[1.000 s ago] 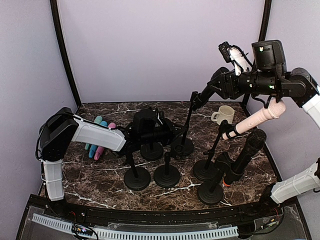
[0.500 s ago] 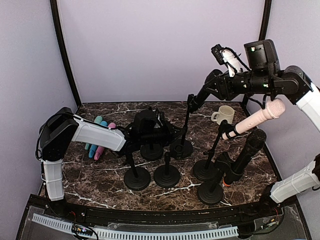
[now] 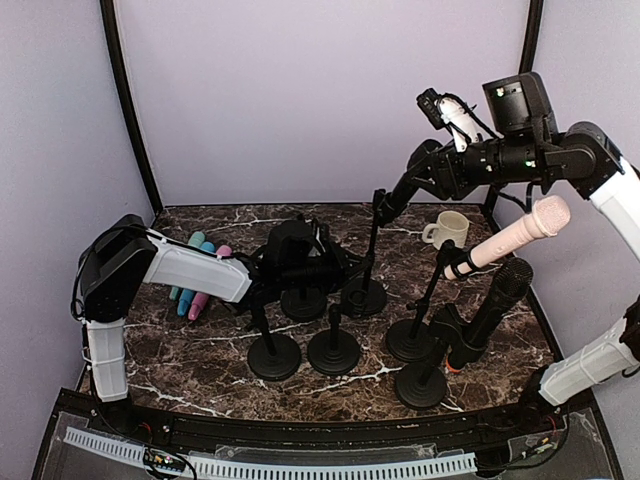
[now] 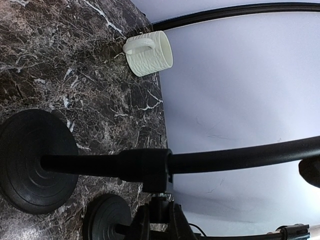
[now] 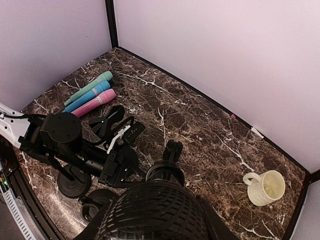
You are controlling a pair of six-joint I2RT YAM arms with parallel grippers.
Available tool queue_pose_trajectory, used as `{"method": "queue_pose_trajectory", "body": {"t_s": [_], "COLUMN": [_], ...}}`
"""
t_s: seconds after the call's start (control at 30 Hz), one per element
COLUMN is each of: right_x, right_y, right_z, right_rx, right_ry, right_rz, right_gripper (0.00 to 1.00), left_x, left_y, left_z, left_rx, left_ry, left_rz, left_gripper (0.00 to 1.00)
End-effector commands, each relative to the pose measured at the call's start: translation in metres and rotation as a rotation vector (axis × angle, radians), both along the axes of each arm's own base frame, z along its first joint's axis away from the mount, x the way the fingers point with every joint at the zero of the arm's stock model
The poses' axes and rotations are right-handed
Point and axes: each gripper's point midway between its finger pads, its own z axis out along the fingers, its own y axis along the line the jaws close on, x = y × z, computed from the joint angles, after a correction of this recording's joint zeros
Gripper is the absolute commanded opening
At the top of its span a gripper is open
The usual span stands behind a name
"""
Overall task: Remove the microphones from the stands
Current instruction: Unscrew the knob on the microphone stand, then pick up the microphone stand with the microphone from the center of the board.
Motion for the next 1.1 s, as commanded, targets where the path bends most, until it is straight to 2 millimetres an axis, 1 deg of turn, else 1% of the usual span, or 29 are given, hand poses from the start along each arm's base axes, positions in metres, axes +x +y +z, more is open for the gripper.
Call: {"method": "queue_pose_trajectory", "body": {"t_s": [0.0, 0.03, 0.07, 0.1, 0.13, 0.17, 0.2, 0.33, 0.5, 0.6, 0.7, 0.77, 0.8, 0.83, 0.93, 0.97, 1.0, 1.03, 1.07], "right_x": [-0.011, -0.01, -0.009, -0.01, -0.01, -0.01, -0.01, -0.008, -0.01, -0.009, -0.008, -0.009, -0.009, -0.009, -0.011, -0.011, -0.011, -0.011, -0.012], "right_y": [-0.001, -0.002, -0.003, -0.004, -0.005, -0.005, -0.006, -0.004, -0.005, -0.005, -0.006, -0.008, -0.009, -0.01, -0.014, -0.016, -0.017, -0.019, -0.022], "right_z": [-0.011, -0.004, 0.005, 0.013, 0.021, 0.028, 0.034, 0.054, 0.083, 0.088, 0.086, 0.086, 0.086, 0.087, 0.093, 0.095, 0.098, 0.1, 0.103], "right_rx": [-0.017, 0.003, 0.022, 0.043, 0.059, 0.073, 0.085, 0.121, 0.176, 0.189, 0.196, 0.199, 0.2, 0.204, 0.222, 0.227, 0.235, 0.244, 0.252], "right_ry": [0.085, 0.068, 0.046, 0.028, 0.011, -0.004, -0.016, -0.057, -0.116, -0.13, -0.137, -0.139, -0.14, -0.145, -0.164, -0.172, -0.18, -0.189, -0.197], "right_rz": [0.01, 0.004, -0.005, -0.006, -0.007, -0.008, -0.012, -0.006, -0.001, -0.003, -0.016, -0.019, -0.02, -0.023, -0.03, -0.037, -0.044, -0.052, -0.06], "right_gripper": [0.14, 0.14, 0.14, 0.14, 0.14, 0.14, 0.14, 0.15, 0.15, 0.15, 0.16, 0.25, 0.29, 0.34, 0.59, 0.67, 0.73, 0.79, 0.85], "left_x": [0.003, 0.003, 0.004, 0.006, 0.007, 0.007, 0.008, 0.01, 0.009, 0.009, 0.009, 0.008, 0.009, 0.009, 0.012, 0.012, 0.013, 0.014, 0.014], "left_y": [-0.014, -0.015, -0.016, -0.015, -0.014, -0.013, -0.012, -0.011, -0.009, -0.006, -0.004, -0.003, -0.001, -0.001, 0.005, 0.007, 0.01, 0.012, 0.015], "left_z": [0.002, 0.011, 0.016, 0.026, 0.031, 0.042, 0.048, 0.082, 0.116, 0.123, 0.12, 0.124, 0.128, 0.133, 0.15, 0.152, 0.159, 0.16, 0.167], "left_rx": [-0.095, -0.089, -0.078, -0.073, -0.061, -0.059, -0.05, -0.025, -0.02, -0.03, -0.046, -0.066, -0.08, -0.094, -0.133, -0.14, -0.164, -0.172, -0.197], "left_ry": [-0.146, -0.182, -0.194, -0.229, -0.24, -0.27, -0.279, -0.349, -0.378, -0.362, -0.324, -0.312, -0.308, -0.312, -0.313, -0.309, -0.307, -0.304, -0.302], "left_rz": [-0.055, -0.06, -0.06, -0.054, -0.051, -0.049, -0.042, -0.038, -0.047, -0.037, -0.03, -0.024, -0.016, -0.012, 0.016, 0.023, 0.037, 0.044, 0.057], "left_gripper": [0.0, 0.0, 0.0, 0.0, 0.0, 0.0, 0.0, 0.0, 0.0, 0.0, 0.0, 0.0, 0.0, 0.0, 0.0, 0.0, 0.0, 0.0, 0.0]}}
